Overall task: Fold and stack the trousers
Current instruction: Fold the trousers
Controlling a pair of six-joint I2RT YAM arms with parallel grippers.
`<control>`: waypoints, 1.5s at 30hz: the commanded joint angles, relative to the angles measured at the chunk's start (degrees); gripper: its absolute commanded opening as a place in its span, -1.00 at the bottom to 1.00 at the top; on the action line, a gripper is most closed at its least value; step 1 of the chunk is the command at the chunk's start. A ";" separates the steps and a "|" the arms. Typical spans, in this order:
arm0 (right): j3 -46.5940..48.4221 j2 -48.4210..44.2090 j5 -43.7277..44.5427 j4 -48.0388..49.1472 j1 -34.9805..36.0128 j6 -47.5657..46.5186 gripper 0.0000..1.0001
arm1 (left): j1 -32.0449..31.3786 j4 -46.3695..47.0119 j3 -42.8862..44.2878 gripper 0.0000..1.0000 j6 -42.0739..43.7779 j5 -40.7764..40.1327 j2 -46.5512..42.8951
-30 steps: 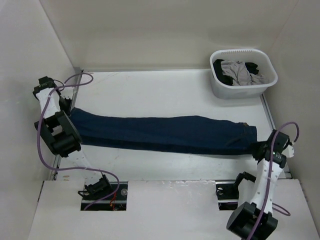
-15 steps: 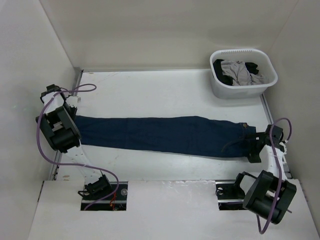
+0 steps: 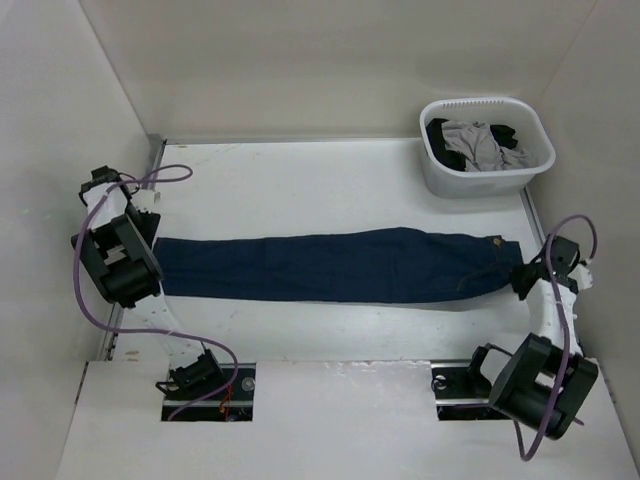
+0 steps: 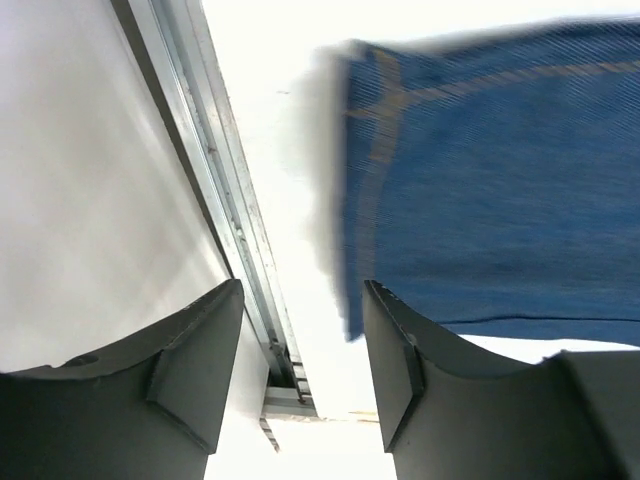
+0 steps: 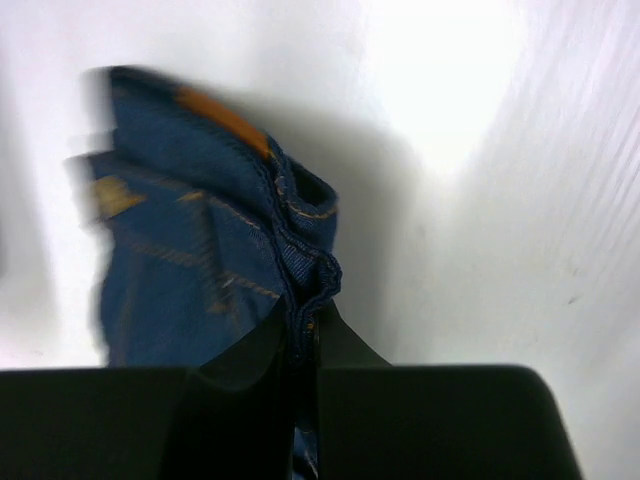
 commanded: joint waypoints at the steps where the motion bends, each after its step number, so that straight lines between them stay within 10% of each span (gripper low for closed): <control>1: 11.73 -6.42 10.59 -0.29 0.80 -11.10 -1.00 | -2.70 -0.68 0.31 0.00 -0.65 2.02 -4.77; 9: 25.46 -4.77 22.81 -0.21 41.72 -33.19 -1.00 | -9.12 0.20 0.14 -0.02 -3.29 2.11 0.32; 19: 35.91 22.02 33.03 -6.10 83.93 -14.58 -1.00 | -16.24 2.22 -4.87 -0.02 -4.61 2.19 1.47; 35: 42.78 18.70 54.46 -13.93 97.48 -14.72 -1.00 | -16.95 3.54 -7.25 -0.17 -5.58 0.53 3.15; 41: 33.57 21.60 35.17 12.31 103.46 -32.38 -0.93 | -13.79 2.57 -6.63 -0.15 -5.49 0.09 1.03; 45: 34.95 27.66 20.49 11.32 104.70 -32.50 -0.57 | -12.56 2.39 -6.72 -0.15 -5.75 0.61 -0.02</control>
